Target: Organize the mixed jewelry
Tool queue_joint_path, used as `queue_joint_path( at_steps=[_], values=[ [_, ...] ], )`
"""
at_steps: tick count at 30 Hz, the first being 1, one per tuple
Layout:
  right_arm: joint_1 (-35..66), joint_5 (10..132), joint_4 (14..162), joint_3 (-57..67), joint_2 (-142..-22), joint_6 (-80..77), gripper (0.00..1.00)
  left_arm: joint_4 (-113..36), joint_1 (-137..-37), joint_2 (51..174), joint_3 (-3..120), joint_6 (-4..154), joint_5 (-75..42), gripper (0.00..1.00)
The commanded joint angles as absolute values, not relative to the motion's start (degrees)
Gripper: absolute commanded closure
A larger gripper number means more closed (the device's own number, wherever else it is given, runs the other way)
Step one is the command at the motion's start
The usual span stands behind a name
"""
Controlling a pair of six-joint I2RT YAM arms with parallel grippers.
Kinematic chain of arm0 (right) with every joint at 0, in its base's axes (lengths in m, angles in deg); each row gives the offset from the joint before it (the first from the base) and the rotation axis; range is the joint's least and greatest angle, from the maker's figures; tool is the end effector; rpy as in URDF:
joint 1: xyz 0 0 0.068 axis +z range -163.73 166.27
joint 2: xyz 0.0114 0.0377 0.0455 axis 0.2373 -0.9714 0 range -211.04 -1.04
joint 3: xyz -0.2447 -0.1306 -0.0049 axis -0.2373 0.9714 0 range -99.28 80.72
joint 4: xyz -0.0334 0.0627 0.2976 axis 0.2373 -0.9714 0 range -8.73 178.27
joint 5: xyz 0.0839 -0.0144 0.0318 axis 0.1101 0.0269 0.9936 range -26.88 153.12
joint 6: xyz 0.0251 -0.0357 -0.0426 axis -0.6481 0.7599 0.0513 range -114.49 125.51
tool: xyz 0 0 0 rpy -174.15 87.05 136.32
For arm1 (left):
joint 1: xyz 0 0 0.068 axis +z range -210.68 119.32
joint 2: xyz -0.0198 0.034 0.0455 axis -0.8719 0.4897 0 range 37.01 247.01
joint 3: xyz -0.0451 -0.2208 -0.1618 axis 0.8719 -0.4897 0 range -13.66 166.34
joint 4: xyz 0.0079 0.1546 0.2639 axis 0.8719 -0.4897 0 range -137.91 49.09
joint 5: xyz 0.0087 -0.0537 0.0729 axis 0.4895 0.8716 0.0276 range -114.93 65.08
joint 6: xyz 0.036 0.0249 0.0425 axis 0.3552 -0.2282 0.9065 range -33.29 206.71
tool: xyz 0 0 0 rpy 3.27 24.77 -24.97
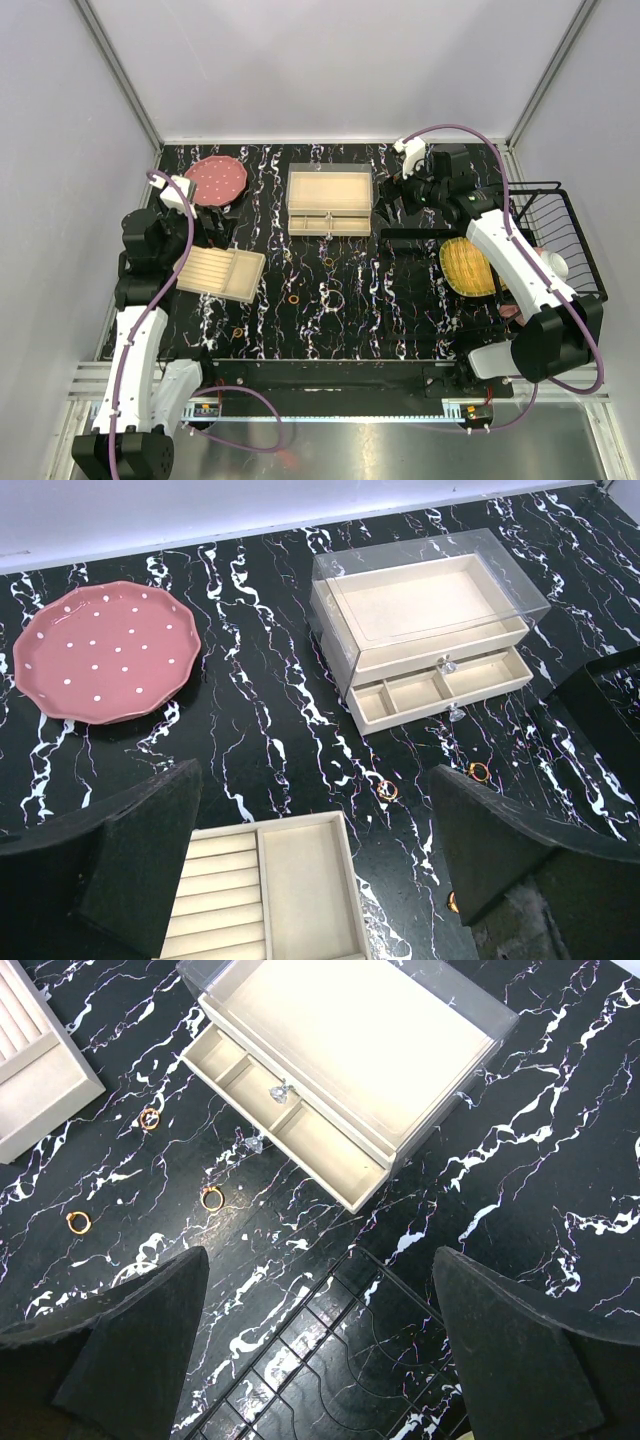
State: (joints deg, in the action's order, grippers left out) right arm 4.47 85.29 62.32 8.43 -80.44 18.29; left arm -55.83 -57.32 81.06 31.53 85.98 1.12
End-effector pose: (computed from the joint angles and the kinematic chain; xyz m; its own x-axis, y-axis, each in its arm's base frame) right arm 0.3414 0.1304 0.3377 -0.3749 -0.3389 -0.8629 -0.6897 0.7239 0.0154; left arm 0.2301 -0.0065 0.3388 -0.2425 -0.0258 -0.9698 0.3701 0.9216 -0.1171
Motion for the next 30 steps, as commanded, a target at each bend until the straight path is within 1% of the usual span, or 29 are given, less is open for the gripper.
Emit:
queue_joint_path(
  at_steps=[1, 12, 22, 25, 26, 27, 30],
  values=[
    [4.38, 86.67, 64.10, 8.48, -78.39, 18.96, 0.00, -52.51, -57.34, 79.90, 31.07, 86.01, 1.44, 0.01],
    [4.29, 87.20, 63.40, 8.04, -78.82, 19.22, 0.00, -52.51, -57.34, 79.98, 30.99, 86.18, 1.53, 0.01],
    [6.13, 87.56, 55.77, 3.29, -82.17, 20.19, 0.00, -55.58, -57.25, 81.04, 32.74, 89.08, -0.23, 0.01],
    [9.90, 84.93, 54.44, 5.48, -81.29, 22.12, 0.00, -55.59, -57.34, 81.13, 32.83, 89.26, -0.84, 0.01],
    [11.31, 82.39, 54.09, 7.14, -81.03, 22.90, 0.00, -55.42, -57.34, 81.22, 32.48, 89.17, -0.76, 0.01],
    [14.63, 80.80, 53.74, 8.03, -80.50, 24.57, 0.00, -55.41, -57.34, 81.48, 32.31, 89.08, -0.58, 0.01],
    [20.08, 75.70, 53.03, 10.93, -79.80, 26.33, 0.00, -55.24, -57.25, 82.79, 32.39, 88.56, -0.84, 0.01]
  ],
)
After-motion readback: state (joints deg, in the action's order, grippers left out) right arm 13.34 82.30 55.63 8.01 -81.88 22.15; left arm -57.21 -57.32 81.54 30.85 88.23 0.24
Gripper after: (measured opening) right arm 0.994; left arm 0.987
